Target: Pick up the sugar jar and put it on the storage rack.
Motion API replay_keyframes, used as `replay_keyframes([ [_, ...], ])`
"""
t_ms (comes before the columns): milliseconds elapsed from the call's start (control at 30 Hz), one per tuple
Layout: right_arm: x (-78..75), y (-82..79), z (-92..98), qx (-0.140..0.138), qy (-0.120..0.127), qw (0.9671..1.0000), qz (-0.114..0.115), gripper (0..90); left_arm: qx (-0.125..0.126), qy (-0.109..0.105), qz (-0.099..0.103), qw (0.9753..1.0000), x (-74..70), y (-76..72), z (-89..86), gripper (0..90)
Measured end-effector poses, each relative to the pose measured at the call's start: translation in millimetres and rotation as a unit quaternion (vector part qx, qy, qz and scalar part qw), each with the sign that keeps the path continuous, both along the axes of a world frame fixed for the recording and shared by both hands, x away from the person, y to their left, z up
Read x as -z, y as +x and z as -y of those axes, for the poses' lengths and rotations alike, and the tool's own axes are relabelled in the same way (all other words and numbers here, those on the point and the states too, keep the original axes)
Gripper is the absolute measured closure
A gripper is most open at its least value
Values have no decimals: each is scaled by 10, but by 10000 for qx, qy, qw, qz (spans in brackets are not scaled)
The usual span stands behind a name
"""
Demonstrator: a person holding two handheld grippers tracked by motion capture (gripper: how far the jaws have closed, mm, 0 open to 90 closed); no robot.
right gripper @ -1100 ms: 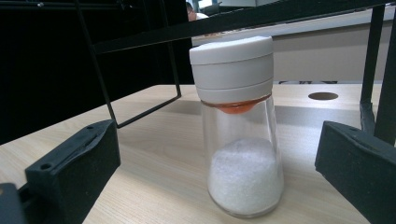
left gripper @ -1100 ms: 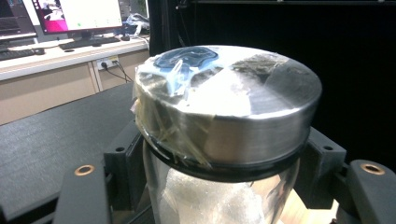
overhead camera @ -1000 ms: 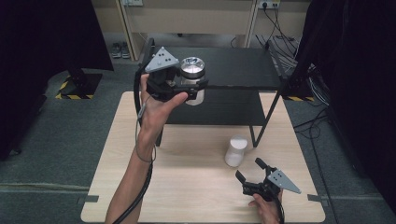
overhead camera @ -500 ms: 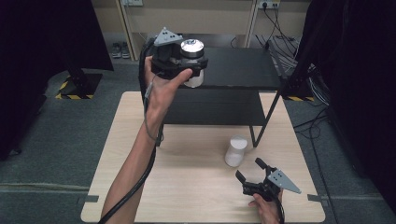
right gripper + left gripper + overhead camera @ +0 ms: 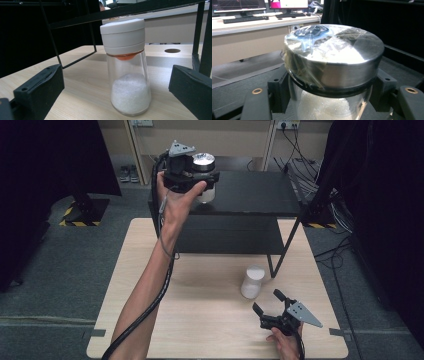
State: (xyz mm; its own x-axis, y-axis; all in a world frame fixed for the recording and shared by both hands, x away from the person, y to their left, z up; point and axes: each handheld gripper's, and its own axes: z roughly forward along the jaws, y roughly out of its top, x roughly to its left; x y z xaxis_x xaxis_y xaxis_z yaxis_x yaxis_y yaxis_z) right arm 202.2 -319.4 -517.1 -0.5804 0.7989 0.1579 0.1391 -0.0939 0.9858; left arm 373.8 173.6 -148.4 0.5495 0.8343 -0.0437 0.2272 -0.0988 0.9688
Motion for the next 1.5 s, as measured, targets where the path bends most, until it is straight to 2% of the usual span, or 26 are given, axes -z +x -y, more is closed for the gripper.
replay_keyframes([
  [367, 6, 5, 11, -16, 31, 10000, -30, 4, -82, -120, -103, 9998, 106, 149, -39, 312],
  [800, 10, 8, 17, -20, 41, 10000, -40, 4, -96, -9, -64, 9999, 153, 188, 36, 311],
  [1000, 13, 9, 17, -30, 40, 10000, -33, 4, -65, 1, 68, 10000, 207, 176, 23, 308],
  [1033, 12, 8, 14, -30, 36, 10000, -32, 4, -79, -7, 129, 9999, 225, 163, 25, 301],
  [1133, 12, 8, 12, -29, 32, 10000, -28, 4, -94, -197, 216, 9995, 266, 126, 0, 173],
  [1233, 10, 7, 10, -28, 26, 10000, -33, 4, -257, -246, 301, 9989, 255, 36, 25, 94],
  [1300, 9, 5, 11, -29, 29, 10000, -37, 4, -412, -307, 317, 9982, 231, -39, 43, 4],
  [1500, 8, 4, 5, -35, 23, 10000, -39, 4, -380, -435, 274, 9980, 201, -117, -24, 0],
])
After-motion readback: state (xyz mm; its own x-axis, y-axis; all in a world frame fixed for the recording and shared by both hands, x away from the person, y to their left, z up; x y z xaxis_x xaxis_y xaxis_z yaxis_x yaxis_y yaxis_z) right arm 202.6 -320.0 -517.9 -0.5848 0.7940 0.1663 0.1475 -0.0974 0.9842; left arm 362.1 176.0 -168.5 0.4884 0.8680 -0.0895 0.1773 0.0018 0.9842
